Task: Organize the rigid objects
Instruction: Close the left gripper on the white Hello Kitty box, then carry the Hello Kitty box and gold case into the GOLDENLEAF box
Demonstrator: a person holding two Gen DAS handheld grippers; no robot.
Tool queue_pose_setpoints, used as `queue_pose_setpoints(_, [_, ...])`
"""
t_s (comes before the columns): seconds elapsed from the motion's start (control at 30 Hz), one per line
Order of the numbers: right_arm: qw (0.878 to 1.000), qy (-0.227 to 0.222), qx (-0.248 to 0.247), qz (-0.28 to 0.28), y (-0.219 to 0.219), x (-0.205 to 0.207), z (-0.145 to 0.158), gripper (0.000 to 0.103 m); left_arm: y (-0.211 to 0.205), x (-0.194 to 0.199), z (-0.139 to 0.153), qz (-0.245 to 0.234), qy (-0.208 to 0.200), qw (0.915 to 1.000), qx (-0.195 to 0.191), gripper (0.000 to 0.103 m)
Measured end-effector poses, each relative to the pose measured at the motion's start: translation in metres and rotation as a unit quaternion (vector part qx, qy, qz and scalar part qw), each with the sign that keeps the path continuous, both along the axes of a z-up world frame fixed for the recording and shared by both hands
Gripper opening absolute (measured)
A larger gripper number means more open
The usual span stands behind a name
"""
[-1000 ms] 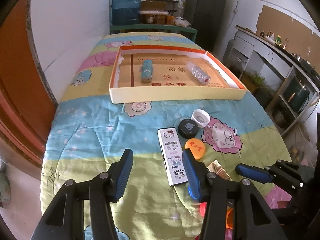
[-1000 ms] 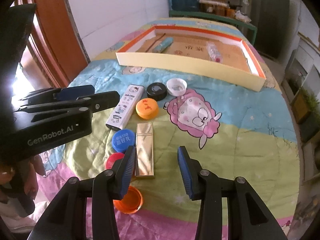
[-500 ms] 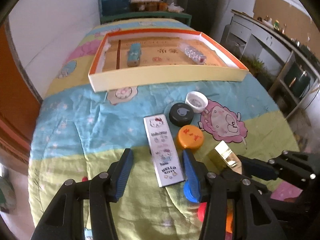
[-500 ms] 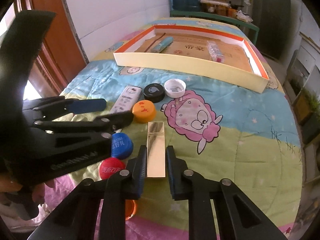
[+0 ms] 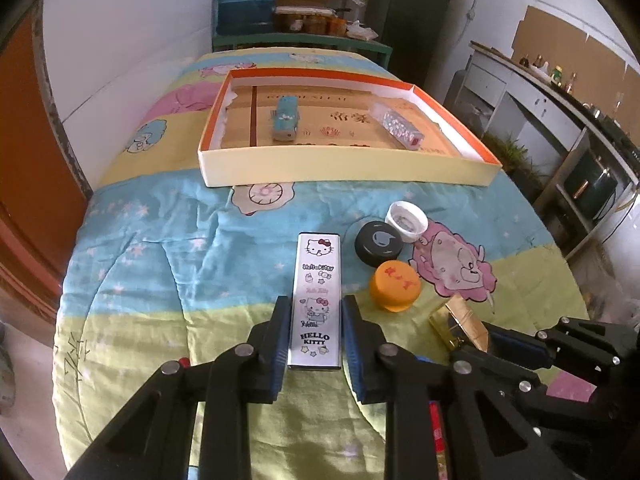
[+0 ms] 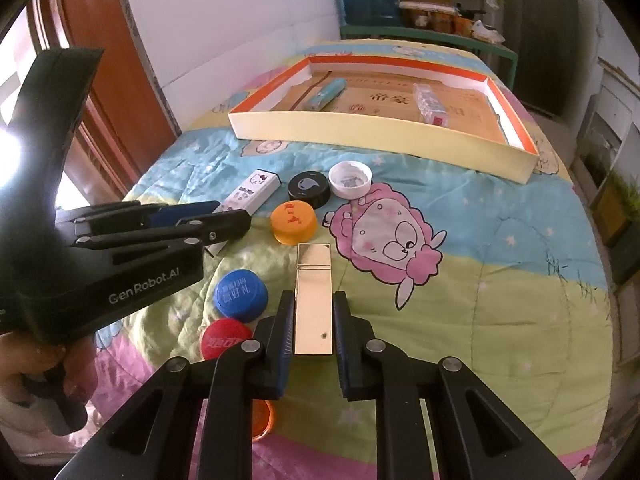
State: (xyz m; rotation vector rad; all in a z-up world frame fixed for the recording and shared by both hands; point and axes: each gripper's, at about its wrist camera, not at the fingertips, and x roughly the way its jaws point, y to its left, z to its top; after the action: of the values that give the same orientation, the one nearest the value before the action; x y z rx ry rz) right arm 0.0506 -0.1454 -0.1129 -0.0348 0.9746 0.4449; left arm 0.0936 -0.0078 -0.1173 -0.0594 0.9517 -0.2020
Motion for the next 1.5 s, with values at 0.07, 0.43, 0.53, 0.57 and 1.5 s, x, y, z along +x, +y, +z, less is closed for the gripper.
queue_pose_setpoints(0.07, [1.000,0.000,0.007,-0.002,-0.002,0.000,0.003,0.018,0.001,-0.001,0.004,0.000,-0.005,1.0000,-0.004,0.025])
queue_pose_setpoints(0.43, [1.000,-0.019,0.018,-0.014,-0.010,-0.002,0.023,0.018,0.007,-0.007,0.027,0.002,-0.034,0.9992,-0.019,0.025])
queue_pose_setpoints(0.53, [0.999,-0.024,0.018,-0.023,-0.015,0.000,0.028,0.018,0.008,-0.006,0.029,0.001,-0.036,0.9990,-0.025,0.025])
queue_pose_setpoints(0.57, [0.999,-0.024,0.018,-0.025,-0.017,0.001,0.029,0.018,0.009,-0.006,0.030,0.001,-0.037,0.9990,-0.027,0.025])
queue_pose_setpoints(1.5, [0.997,-0.054,0.013,-0.054,-0.038,0.056,0.051,0.018,-0.009,0.048,0.073,-0.011,-0.078,0.9964,-0.031,0.025])
